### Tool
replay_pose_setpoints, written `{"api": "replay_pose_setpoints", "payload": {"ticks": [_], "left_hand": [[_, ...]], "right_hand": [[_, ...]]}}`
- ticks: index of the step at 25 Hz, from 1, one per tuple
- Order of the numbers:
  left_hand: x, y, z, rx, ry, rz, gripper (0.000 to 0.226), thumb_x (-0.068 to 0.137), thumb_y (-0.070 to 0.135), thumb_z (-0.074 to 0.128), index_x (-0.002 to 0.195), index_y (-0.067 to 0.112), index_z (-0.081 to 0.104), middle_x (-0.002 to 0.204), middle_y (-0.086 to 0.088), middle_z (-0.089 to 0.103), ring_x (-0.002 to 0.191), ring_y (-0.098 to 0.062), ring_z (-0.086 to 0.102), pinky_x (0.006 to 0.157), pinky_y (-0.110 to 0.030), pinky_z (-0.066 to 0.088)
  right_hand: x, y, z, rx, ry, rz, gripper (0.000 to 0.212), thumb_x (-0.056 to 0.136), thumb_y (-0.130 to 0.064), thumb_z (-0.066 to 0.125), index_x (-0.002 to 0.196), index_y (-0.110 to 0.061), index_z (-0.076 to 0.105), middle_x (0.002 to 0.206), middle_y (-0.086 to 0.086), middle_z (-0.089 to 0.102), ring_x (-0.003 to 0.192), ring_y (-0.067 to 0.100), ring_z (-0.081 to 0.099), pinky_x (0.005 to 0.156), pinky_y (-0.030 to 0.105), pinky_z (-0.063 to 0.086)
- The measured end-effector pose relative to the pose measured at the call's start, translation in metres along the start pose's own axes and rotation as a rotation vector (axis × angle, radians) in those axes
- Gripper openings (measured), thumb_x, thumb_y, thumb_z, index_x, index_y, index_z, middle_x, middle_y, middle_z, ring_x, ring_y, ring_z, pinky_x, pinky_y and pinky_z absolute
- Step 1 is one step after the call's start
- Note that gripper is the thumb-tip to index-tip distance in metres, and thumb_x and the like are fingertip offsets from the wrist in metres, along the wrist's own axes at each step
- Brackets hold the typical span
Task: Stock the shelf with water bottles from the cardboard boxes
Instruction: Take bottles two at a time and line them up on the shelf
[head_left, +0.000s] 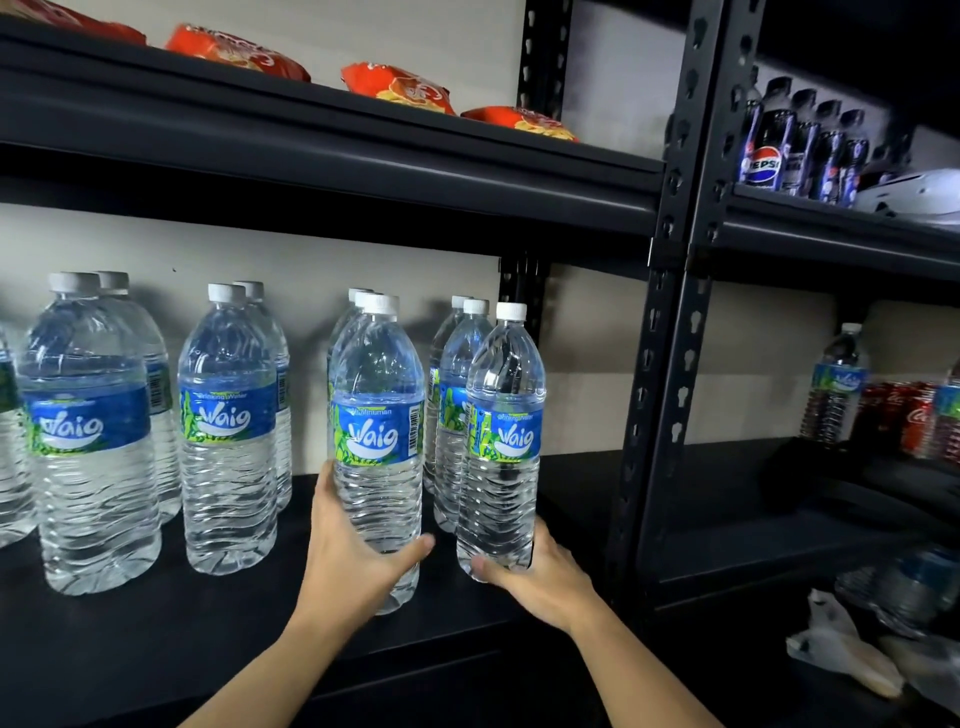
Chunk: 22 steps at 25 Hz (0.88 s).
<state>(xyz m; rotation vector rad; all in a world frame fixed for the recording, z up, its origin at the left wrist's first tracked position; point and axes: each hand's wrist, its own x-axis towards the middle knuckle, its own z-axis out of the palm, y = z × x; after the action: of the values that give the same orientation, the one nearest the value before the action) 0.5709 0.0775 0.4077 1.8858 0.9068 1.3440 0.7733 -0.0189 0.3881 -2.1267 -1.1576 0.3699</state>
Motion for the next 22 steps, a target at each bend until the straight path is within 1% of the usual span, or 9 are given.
{"api": "replay_pose_setpoints", "payload": {"ticks": [3, 5, 8, 11, 13, 15, 17, 20, 22], "left_hand": [[-0.006, -0.019, -0.005, -0.014, -0.072, -0.127, 0.105, 0.054, 0.027, 0.098, 0.14, 0.019, 0.038, 0.122, 0.006, 0.061, 0.109, -0.009, 0.06, 0.1, -0.029, 0.044], [-0.002, -0.024, -0.003, -0.006, -0.06, -0.175, 0.093, 0.052, 0.031, 0.098, 0.128, 0.023, 0.046, 0.111, 0.007, 0.067, 0.101, -0.01, 0.065, 0.091, -0.027, 0.047], [0.001, -0.025, 0.001, 0.003, -0.067, -0.194, 0.086, 0.052, 0.035, 0.098, 0.119, 0.031, 0.044, 0.109, 0.008, 0.067, 0.103, -0.013, 0.065, 0.091, -0.029, 0.047], [0.004, -0.028, 0.004, -0.009, -0.088, -0.253, 0.08, 0.054, 0.037, 0.096, 0.115, 0.034, 0.044, 0.109, 0.01, 0.066, 0.104, -0.014, 0.063, 0.092, -0.029, 0.046], [0.005, -0.032, 0.005, -0.005, -0.096, -0.291, 0.08, 0.048, 0.046, 0.096, 0.111, 0.036, 0.048, 0.111, 0.009, 0.065, 0.107, -0.014, 0.062, 0.098, -0.032, 0.048], [0.005, -0.032, 0.006, 0.014, -0.088, -0.286, 0.084, 0.044, 0.052, 0.095, 0.114, 0.035, 0.052, 0.115, 0.007, 0.059, 0.116, -0.013, 0.056, 0.107, -0.037, 0.045], [0.005, -0.031, 0.007, 0.034, -0.074, -0.28, 0.082, 0.052, 0.043, 0.095, 0.12, 0.028, 0.053, 0.115, 0.004, 0.051, 0.12, -0.012, 0.046, 0.11, -0.036, 0.04], [0.004, -0.028, 0.009, 0.042, -0.052, -0.282, 0.079, 0.054, 0.042, 0.094, 0.119, 0.024, 0.052, 0.118, 0.004, 0.054, 0.12, -0.016, 0.051, 0.107, -0.037, 0.043], [0.005, -0.026, 0.01, 0.046, -0.059, -0.314, 0.077, 0.056, 0.044, 0.093, 0.115, 0.024, 0.047, 0.115, 0.003, 0.061, 0.11, -0.019, 0.059, 0.095, -0.034, 0.047]], "right_hand": [[-0.003, 0.0, -0.005, 0.074, -0.017, 0.028, 0.099, 0.068, -0.079, 0.066, 0.149, -0.043, 0.022, 0.145, -0.015, 0.046, 0.139, 0.018, 0.039, 0.105, 0.036, 0.033], [-0.004, 0.0, -0.005, 0.039, -0.011, 0.023, 0.094, 0.07, -0.08, 0.064, 0.147, -0.042, 0.025, 0.144, -0.015, 0.047, 0.137, 0.017, 0.042, 0.104, 0.035, 0.035], [-0.006, -0.001, -0.004, -0.012, -0.013, 0.016, 0.096, 0.068, -0.085, 0.058, 0.147, -0.044, 0.024, 0.147, -0.016, 0.045, 0.138, 0.017, 0.041, 0.106, 0.037, 0.036], [-0.006, -0.001, -0.005, -0.032, -0.023, 0.015, 0.096, 0.067, -0.088, 0.056, 0.148, -0.048, 0.021, 0.149, -0.013, 0.045, 0.14, 0.017, 0.038, 0.107, 0.038, 0.034], [-0.006, -0.002, -0.006, -0.046, -0.033, 0.014, 0.096, 0.067, -0.088, 0.055, 0.148, -0.05, 0.019, 0.15, -0.012, 0.044, 0.141, 0.018, 0.038, 0.108, 0.039, 0.033], [-0.006, -0.003, -0.006, -0.049, -0.034, 0.019, 0.097, 0.068, -0.088, 0.056, 0.149, -0.05, 0.019, 0.151, -0.011, 0.044, 0.141, 0.019, 0.038, 0.108, 0.039, 0.033], [-0.006, -0.003, -0.006, -0.046, -0.036, 0.029, 0.098, 0.067, -0.088, 0.056, 0.149, -0.049, 0.019, 0.151, -0.01, 0.044, 0.141, 0.019, 0.038, 0.108, 0.039, 0.033], [-0.007, -0.003, -0.004, -0.03, -0.023, 0.033, 0.099, 0.064, -0.089, 0.058, 0.147, -0.048, 0.022, 0.147, -0.012, 0.047, 0.138, 0.019, 0.041, 0.106, 0.039, 0.035], [-0.008, -0.003, -0.003, -0.033, -0.016, 0.032, 0.099, 0.063, -0.089, 0.058, 0.146, -0.047, 0.024, 0.145, -0.013, 0.048, 0.136, 0.018, 0.043, 0.105, 0.038, 0.036]]}}
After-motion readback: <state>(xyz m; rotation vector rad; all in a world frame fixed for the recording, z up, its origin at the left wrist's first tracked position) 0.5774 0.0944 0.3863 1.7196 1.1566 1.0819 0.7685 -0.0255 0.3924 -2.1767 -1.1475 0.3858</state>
